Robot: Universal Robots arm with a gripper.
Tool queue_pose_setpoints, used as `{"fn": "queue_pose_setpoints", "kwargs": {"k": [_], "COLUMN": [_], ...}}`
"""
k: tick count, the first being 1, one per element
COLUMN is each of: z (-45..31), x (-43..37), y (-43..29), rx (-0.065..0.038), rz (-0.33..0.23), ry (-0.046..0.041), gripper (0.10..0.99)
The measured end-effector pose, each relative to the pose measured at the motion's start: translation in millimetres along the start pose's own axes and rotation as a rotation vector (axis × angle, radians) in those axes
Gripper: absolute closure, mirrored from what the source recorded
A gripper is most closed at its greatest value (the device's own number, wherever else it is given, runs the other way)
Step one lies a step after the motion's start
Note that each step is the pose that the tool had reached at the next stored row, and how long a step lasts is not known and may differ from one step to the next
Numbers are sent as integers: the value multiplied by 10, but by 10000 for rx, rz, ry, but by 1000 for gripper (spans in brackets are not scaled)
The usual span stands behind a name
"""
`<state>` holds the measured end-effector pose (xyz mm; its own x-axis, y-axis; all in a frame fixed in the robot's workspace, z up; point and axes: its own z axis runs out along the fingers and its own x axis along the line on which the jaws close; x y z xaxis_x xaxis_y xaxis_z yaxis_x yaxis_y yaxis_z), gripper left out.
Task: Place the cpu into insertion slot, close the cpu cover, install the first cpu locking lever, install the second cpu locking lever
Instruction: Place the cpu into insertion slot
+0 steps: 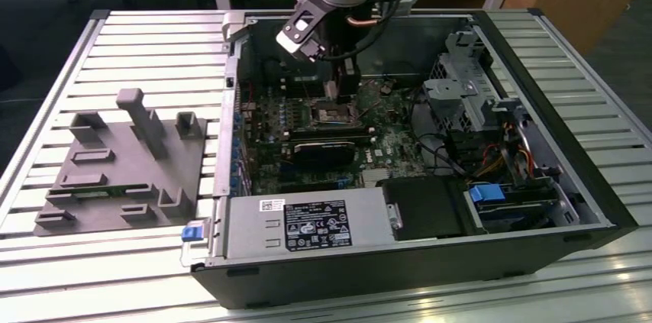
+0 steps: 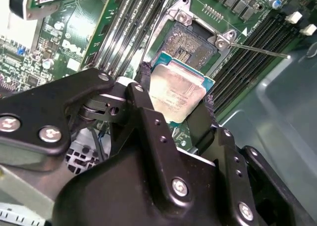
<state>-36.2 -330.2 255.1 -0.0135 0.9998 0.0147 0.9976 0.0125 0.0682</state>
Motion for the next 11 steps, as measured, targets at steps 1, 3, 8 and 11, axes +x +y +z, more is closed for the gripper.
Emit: {"fn": "queue_pose_setpoints", "kwargs": {"k": [1, 3, 8, 11], "z": [18, 50, 109, 139], "x": [0, 0, -1, -1], "y": [-2, -6, -12, -14], "rx": [-1, -1, -5, -7], "rz": [-1, -1, -1, -6], "ry": [0, 0, -17, -79], "gripper": [545, 545, 545, 545]}}
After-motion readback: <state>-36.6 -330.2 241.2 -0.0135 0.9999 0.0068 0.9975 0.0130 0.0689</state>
